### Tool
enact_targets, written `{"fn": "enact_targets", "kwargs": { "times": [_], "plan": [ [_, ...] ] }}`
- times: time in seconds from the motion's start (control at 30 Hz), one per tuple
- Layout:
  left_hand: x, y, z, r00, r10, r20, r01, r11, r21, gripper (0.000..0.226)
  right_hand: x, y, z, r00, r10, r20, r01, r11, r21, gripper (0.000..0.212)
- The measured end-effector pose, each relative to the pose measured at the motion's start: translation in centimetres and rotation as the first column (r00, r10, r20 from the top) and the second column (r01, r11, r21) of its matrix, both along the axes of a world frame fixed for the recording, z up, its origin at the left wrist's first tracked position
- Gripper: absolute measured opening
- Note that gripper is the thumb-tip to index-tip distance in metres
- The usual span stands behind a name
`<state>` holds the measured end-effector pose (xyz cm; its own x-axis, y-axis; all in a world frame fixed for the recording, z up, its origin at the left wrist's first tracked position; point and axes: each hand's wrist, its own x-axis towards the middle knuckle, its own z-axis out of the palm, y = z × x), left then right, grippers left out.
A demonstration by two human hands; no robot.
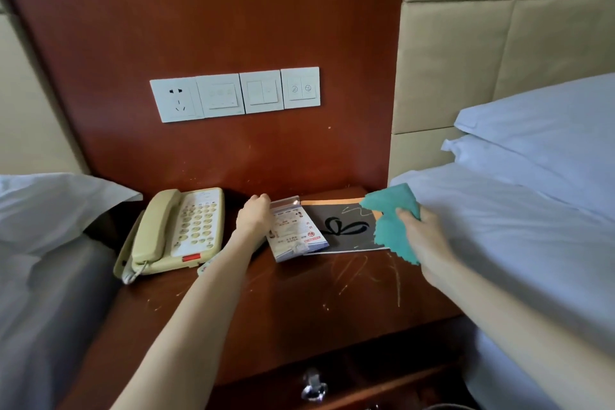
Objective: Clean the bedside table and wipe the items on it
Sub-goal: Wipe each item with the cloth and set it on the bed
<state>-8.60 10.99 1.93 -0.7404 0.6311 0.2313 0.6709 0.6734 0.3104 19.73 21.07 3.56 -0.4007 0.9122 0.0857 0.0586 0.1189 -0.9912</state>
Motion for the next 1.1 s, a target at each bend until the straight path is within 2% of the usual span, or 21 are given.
{"fn": "enact_targets", "kwargs": {
  "times": [0.13, 0.23, 0.4, 0.5, 0.57, 0.77, 0.9, 0.97, 1.03, 1.1],
  "plan": [
    [0.1, -0.7, 0.6, 1.000, 0.010, 0.010, -0.011, 1.000, 0.020, 0.029, 0.4, 0.0, 0.2, 1.000, 0.004, -0.007, -0.004, 1.000, -0.009, 0.014],
    [0.5, -1.4, 1.4, 0.997, 0.010, -0.083, -0.005, 0.998, 0.065, 0.027, 0.5, -0.2, 0.7, 1.000, 0.004, -0.015, -0.004, 1.000, -0.001, 0.014],
    [1.4, -3.4, 4.1, 0.991, -0.014, -0.134, 0.053, 0.956, 0.289, 0.019, -0.3, -1.0, 1.5, 0.998, 0.009, -0.057, -0.007, 1.000, 0.023, 0.014],
    [2.8, -5.6, 5.2, 0.991, -0.053, -0.120, 0.105, 0.872, 0.479, 0.011, -1.4, -2.2, 1.9, 0.998, 0.025, -0.052, -0.023, 0.999, 0.047, 0.018],
    [4.1, -7.6, 5.4, 0.990, -0.091, -0.108, 0.136, 0.825, 0.549, 0.008, -2.3, -3.5, 2.2, 0.997, 0.053, -0.048, -0.050, 0.997, 0.064, 0.026],
    [6.7, -14.7, 5.1, 0.978, -0.118, -0.170, 0.195, 0.803, 0.564, 0.007, -5.2, -9.4, 3.9, 0.987, 0.150, 0.053, -0.159, 0.946, 0.282, 0.031],
    [6.9, -19.5, 4.8, 0.987, -0.057, -0.147, 0.139, 0.758, 0.637, 0.002, -7.0, -14.4, 4.8, 0.940, 0.317, 0.128, -0.341, 0.843, 0.416, 0.029],
    [6.7, -21.5, 4.5, 0.995, -0.002, -0.103, 0.070, 0.750, 0.658, 0.011, -8.0, -16.9, 4.8, 0.901, 0.391, 0.191, -0.433, 0.771, 0.466, 0.032],
    [6.6, -23.2, 4.1, 0.998, 0.033, -0.055, 0.013, 0.732, 0.681, 0.013, -9.0, -19.1, 4.5, 0.834, 0.431, 0.343, -0.551, 0.654, 0.518, 0.038],
    [6.6, -24.6, 3.6, 0.997, 0.056, -0.049, -0.005, 0.708, 0.706, 0.011, -10.0, -20.9, 3.9, 0.741, 0.411, 0.530, -0.670, 0.493, 0.554, 0.045]
  ]
}}
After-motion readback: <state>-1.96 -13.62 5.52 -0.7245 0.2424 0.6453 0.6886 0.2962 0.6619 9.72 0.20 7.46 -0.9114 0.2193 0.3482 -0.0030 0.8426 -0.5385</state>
